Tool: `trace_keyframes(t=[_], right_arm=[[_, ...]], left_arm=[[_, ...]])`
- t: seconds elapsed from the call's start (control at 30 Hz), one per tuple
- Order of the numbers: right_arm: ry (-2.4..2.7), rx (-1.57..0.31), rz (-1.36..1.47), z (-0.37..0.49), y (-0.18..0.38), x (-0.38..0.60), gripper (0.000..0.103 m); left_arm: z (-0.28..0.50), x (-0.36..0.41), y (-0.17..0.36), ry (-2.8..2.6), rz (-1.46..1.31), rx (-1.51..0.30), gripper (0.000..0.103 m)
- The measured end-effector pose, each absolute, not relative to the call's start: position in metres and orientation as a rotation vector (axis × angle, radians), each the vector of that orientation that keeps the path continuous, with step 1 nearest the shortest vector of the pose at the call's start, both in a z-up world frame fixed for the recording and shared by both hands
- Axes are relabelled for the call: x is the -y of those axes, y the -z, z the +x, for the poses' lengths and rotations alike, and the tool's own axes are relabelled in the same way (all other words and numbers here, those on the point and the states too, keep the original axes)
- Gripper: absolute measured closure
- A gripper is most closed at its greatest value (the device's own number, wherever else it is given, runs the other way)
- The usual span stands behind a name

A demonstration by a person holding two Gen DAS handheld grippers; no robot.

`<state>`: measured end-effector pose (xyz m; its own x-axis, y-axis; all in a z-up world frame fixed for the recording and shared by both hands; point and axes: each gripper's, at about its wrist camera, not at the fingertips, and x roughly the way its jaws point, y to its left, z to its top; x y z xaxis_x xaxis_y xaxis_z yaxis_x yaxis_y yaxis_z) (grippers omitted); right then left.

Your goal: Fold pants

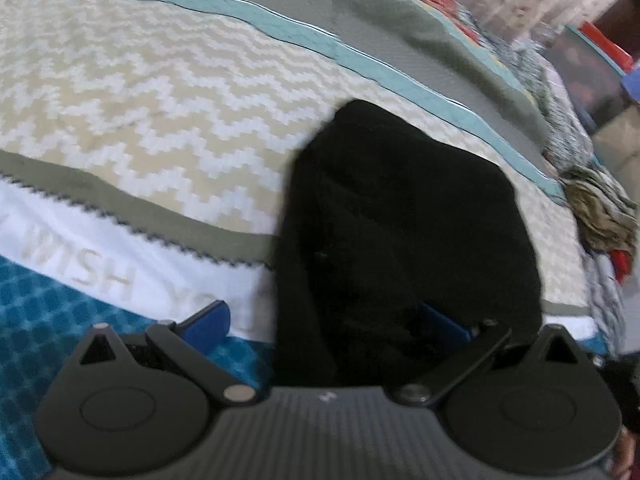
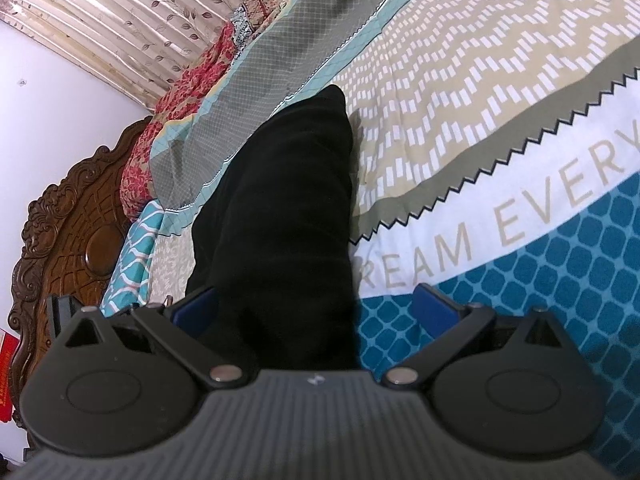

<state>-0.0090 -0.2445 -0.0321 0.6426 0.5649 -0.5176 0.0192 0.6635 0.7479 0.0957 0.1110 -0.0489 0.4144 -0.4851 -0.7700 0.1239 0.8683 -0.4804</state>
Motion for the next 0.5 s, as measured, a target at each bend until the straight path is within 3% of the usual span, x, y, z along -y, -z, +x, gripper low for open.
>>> trace_keyframes(t=[0.5], right_arm=[[-0.349, -0.834, 0.803, -0.009, 0.032, 0.245, 0.0]], left_arm=[[0.095, -0.111, 0.055, 0.455, -0.364, -1.08, 0.0]])
